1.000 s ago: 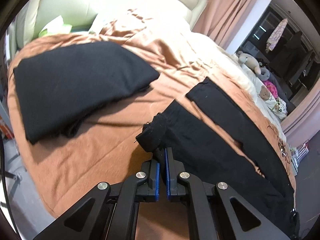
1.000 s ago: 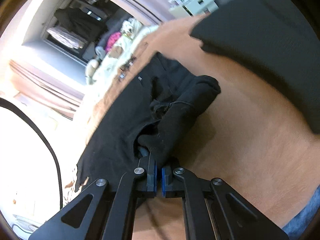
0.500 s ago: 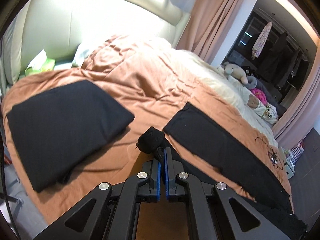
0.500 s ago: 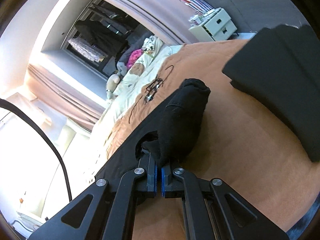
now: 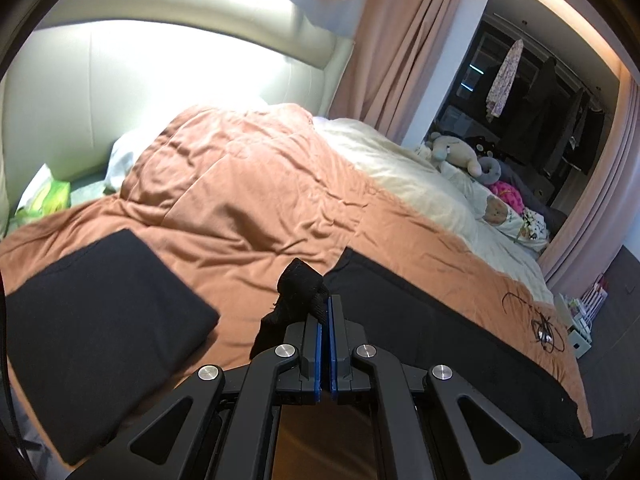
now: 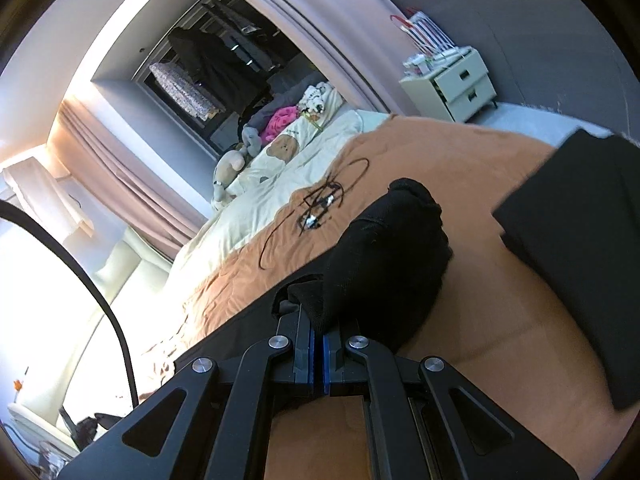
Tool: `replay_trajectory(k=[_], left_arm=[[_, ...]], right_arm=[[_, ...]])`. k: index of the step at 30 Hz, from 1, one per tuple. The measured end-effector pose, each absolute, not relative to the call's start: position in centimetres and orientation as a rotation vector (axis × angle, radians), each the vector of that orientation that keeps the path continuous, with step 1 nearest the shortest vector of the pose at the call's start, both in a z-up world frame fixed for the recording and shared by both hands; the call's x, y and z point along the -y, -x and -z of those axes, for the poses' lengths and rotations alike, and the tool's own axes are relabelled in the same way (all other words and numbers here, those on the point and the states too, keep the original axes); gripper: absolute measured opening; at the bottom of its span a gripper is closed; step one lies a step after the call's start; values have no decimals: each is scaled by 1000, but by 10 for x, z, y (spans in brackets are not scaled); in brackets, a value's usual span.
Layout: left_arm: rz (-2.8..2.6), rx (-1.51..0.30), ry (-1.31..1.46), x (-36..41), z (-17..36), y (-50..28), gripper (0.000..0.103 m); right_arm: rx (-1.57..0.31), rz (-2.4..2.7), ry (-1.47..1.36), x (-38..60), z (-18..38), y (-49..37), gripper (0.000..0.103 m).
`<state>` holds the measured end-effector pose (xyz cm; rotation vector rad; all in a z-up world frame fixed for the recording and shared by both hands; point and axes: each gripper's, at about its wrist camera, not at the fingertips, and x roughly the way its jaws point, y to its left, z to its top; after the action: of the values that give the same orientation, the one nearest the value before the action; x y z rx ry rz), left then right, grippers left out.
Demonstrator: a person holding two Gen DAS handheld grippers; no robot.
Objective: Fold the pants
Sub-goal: 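Grasp the pant leg hem with the left tool while the right tool grasps the waistband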
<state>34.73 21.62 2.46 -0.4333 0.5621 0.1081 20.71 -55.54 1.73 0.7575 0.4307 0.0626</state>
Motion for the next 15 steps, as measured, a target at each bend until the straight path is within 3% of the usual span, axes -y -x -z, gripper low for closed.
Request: replay_trajectory(k=[15], left_arm=[[-112,-604,387,-192,-26,-470,3]], right_arm=[[-458,22,-722,532,-34,-310,0]])
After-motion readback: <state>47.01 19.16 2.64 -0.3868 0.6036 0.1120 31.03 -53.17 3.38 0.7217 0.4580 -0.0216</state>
